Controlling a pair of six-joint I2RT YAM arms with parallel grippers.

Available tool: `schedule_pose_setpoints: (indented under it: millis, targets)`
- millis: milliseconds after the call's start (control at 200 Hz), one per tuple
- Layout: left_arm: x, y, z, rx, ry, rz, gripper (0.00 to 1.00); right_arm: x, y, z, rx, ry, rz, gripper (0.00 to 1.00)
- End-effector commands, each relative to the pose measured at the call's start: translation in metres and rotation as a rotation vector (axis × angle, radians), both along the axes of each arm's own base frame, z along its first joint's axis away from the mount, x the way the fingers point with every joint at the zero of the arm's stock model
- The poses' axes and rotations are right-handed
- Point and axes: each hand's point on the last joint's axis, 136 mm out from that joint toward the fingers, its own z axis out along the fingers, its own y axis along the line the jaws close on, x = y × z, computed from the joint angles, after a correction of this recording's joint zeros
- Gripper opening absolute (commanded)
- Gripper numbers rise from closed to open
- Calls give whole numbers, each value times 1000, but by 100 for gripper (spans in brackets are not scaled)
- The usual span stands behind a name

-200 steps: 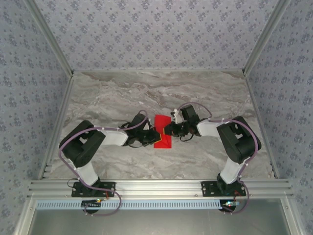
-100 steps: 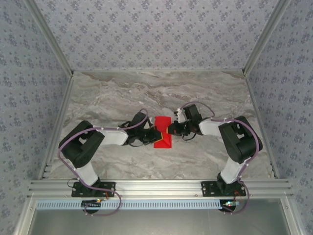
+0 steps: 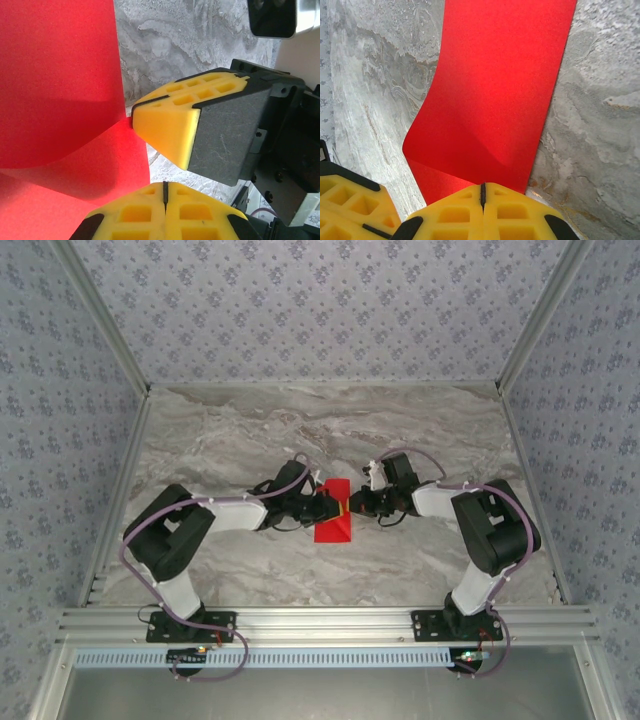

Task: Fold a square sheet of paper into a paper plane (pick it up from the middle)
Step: Fold the triangle a second time at the center of the table.

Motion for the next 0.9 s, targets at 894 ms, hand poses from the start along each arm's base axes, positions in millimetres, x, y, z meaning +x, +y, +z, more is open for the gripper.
schedule_pose_setpoints:
  millis: [894]
  targets:
    - [5,-4,-32,82,38,-7,2,3,-6,-19,-45,28,-1,5]
